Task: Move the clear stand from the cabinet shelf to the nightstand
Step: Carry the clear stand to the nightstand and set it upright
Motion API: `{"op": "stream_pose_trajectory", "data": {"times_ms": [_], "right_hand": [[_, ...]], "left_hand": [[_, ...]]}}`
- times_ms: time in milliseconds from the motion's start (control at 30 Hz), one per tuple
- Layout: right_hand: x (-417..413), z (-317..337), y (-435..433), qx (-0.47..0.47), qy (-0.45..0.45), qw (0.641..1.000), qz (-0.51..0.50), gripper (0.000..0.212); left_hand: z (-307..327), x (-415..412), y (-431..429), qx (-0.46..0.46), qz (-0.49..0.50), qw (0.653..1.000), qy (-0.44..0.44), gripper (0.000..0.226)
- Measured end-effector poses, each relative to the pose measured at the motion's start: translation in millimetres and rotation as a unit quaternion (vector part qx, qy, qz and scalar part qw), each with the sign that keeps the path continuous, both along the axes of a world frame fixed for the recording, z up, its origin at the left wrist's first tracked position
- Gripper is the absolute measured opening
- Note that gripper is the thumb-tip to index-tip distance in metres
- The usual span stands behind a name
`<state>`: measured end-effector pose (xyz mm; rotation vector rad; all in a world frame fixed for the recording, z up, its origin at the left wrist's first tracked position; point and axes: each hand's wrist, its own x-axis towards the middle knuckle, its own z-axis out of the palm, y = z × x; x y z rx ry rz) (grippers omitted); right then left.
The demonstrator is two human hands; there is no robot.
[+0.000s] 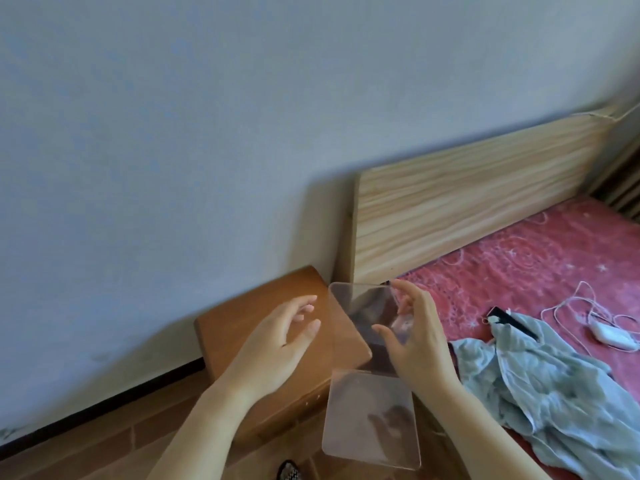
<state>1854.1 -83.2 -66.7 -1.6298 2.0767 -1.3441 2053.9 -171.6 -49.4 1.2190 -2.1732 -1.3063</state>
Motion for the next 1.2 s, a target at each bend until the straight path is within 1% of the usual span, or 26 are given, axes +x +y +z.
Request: {"op": "stream_pose_trajectory", "data": {"times_ms": [67, 167, 300, 467, 567, 733, 967, 1067, 1200], "right_hand": [[-9.8, -5.6, -33.3, 0.004, 0.009, 1.0, 0.003, 0.075], [-24.8, -18.6, -84.3, 0.017, 0.013, 0.999, 0.036, 0.073], [-44.5, -44.7, -155.5, 0.048, 0.008, 0.994, 0.096, 0.07], [-63.5, -86.5, -230.3, 0.062, -0.007, 0.982, 0.176, 0.074], [-75.6, -119.2, -262.8, 0.069, -0.01, 0.977, 0.201, 0.07], [-90.1, -197.9, -300.0, 0.058, -0.011, 0.975, 0.214, 0.064], [-95.1, -324.3, -347.1, 0.011, 0.007, 0.972, 0.236, 0.062], [-100.3, -363.0, -364.9, -0.023, 0.006, 0.97, 0.244, 0.063], [-106.1, -396.1, -382.2, -0.075, 0.023, 0.965, 0.251, 0.062]], "left_hand": [[-3.1, -8.8, -28.7, 0.005, -0.001, 1.0, -0.007, 0.047], [-11.0, -20.0, -68.7, 0.016, 0.022, 0.999, -0.017, 0.053], [-30.7, -35.2, -116.9, 0.034, 0.075, 0.996, -0.025, 0.044], [-66.2, -50.7, -159.2, 0.055, 0.141, 0.987, -0.057, 0.043], [-94.4, -56.8, -179.2, 0.062, 0.181, 0.979, -0.065, 0.042], [-172.3, -65.0, -210.0, 0.055, 0.204, 0.975, -0.063, 0.04], [-309.6, -77.2, -245.1, -0.01, 0.185, 0.98, -0.073, 0.043], [-354.9, -77.2, -245.6, -0.031, 0.179, 0.98, -0.083, 0.044], [-401.7, -82.3, -252.4, -0.056, 0.183, 0.978, -0.086, 0.045]]}}
